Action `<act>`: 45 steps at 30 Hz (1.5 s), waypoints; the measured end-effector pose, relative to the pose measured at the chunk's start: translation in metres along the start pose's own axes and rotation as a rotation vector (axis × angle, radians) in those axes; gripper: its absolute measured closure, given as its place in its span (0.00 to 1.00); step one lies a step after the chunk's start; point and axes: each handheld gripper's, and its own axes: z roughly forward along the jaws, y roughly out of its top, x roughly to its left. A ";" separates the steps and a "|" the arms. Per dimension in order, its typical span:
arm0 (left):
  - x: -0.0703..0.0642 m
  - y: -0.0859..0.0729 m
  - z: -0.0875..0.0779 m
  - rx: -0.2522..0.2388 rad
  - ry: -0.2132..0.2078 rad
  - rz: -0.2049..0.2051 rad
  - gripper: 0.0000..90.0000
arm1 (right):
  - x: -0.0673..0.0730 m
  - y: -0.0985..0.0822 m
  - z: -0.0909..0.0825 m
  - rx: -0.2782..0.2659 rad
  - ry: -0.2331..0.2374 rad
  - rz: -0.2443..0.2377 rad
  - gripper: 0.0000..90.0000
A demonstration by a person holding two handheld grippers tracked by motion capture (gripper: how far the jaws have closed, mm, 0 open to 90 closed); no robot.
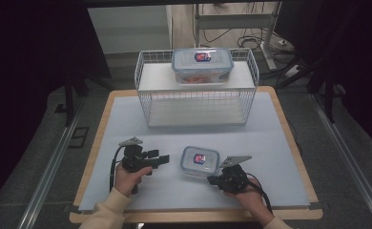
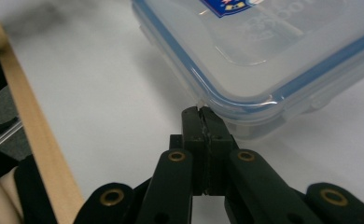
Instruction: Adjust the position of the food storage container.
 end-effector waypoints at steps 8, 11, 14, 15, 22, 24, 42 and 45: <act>0.000 0.000 0.001 0.003 0.001 0.001 0.36 | -0.016 0.001 -0.005 -0.025 -0.038 0.034 0.99; 0.000 -0.001 0.001 0.004 0.002 0.002 0.36 | -0.018 0.001 -0.006 -0.034 -0.043 0.044 0.99; 0.000 -0.001 0.002 0.005 0.001 0.001 0.36 | -0.019 0.001 -0.008 -0.036 -0.043 0.045 0.99; 0.000 -0.001 0.002 0.005 0.001 0.000 0.36 | -0.019 0.001 -0.008 -0.036 -0.044 0.044 0.99; 0.000 -0.001 0.001 0.003 0.003 0.000 0.35 | -0.020 -0.005 -0.012 -0.027 -0.036 0.041 0.99; 0.000 -0.001 0.001 0.004 0.004 0.000 0.35 | -0.023 -0.006 -0.017 -0.034 -0.045 0.049 0.99; -0.002 -0.001 0.003 0.017 0.005 -0.022 0.35 | -0.065 -0.018 -0.057 -0.132 -0.063 0.158 0.98; -0.002 -0.001 0.003 0.016 0.007 -0.020 0.35 | -0.066 -0.018 -0.057 -0.133 -0.057 0.159 0.97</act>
